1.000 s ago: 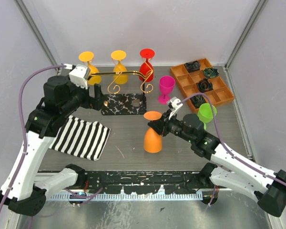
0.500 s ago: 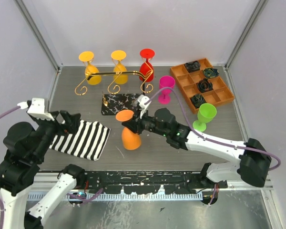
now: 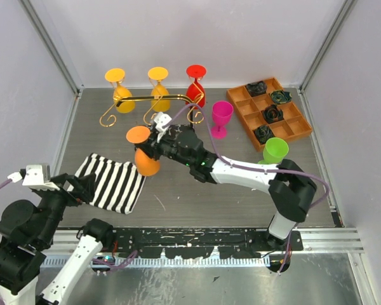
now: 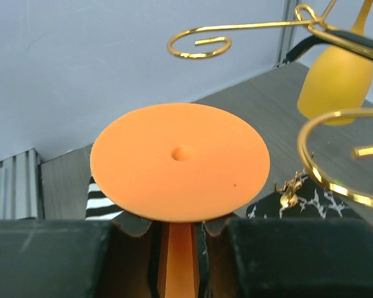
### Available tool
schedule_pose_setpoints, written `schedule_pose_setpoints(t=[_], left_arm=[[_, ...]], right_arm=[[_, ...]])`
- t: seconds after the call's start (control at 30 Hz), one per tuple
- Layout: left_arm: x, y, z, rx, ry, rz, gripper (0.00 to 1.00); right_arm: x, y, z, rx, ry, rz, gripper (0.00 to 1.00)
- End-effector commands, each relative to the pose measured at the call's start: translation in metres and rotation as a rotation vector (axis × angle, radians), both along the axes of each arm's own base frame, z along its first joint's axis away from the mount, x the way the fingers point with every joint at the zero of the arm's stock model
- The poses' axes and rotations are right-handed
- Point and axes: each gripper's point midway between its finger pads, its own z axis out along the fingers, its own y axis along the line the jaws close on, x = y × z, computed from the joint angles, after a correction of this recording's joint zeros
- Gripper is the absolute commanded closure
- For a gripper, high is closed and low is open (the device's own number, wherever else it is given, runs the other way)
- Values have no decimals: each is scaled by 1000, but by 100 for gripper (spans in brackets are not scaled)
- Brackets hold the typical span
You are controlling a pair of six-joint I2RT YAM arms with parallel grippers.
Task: Place the wine glass upside down on the wine glass rack
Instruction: Turn the wine glass upside down at the wine rack.
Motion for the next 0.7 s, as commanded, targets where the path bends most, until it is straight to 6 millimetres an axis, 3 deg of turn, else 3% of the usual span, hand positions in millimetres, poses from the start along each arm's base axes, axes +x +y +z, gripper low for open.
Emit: schedule_pose_setpoints(t=[0.0,0.3,0.4,0.67], left_arm=[[-4,5,-17,-4,48,32,4],[-13,17,-26,1,33,72,4],[-13,21,-25,-14,10,94,4],[3,8,-29,-79,-29,74,4]], right_arm=[[17,19,58,124,-151,-33,99],[33,50,72,145,-244,-45,99],[40,57,68,124,-258,-64,99],[61,68,54,81,-281,-132,99]])
